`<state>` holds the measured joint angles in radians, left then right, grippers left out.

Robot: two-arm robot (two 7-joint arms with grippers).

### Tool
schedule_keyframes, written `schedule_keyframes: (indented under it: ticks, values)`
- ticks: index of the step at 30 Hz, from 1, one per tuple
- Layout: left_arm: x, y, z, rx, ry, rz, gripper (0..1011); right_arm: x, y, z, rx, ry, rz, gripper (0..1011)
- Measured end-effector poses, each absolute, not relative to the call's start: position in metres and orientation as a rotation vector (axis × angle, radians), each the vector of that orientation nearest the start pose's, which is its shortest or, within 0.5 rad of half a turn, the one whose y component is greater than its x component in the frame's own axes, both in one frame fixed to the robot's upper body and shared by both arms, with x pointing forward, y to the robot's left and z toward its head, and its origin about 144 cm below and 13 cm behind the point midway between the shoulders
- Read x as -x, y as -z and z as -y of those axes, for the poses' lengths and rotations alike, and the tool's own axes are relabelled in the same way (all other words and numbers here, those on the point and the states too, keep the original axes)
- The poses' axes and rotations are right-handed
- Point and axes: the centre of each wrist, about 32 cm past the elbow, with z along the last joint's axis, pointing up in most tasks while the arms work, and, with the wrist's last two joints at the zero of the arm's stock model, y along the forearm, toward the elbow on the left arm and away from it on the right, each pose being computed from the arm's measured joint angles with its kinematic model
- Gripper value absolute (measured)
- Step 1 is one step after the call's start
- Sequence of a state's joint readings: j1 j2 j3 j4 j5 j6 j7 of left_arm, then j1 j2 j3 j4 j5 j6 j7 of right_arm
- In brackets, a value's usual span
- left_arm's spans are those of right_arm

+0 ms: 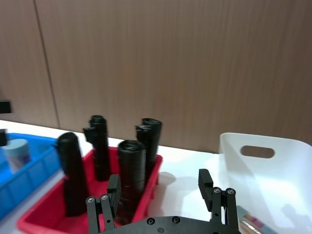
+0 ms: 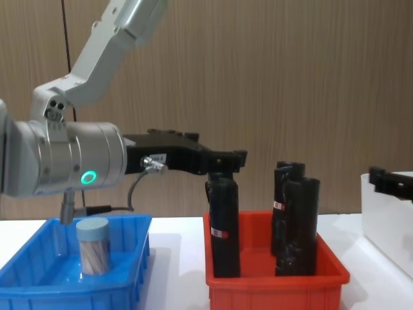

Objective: Pick the cotton swabs from the blue box and place them into the white box.

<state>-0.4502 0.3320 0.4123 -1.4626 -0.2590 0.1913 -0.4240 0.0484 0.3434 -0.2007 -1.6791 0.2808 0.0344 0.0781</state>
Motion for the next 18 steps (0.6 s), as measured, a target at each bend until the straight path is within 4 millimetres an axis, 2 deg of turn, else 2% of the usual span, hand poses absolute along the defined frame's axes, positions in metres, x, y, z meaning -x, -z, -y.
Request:
schedule_keyframes:
  ticks: [9,18]
  values:
    - [-0.538,-1.233,-0.209,-0.138,-0.917,0.185,1004,-0.445,-1.188,0.239,-0.023,1.234,0.076,1002]
    - [-0.519,-1.22,-0.204,-0.111,-1.004,0.224,1004,-0.443,-1.189,0.237,-0.026,1.23,0.074,1002]
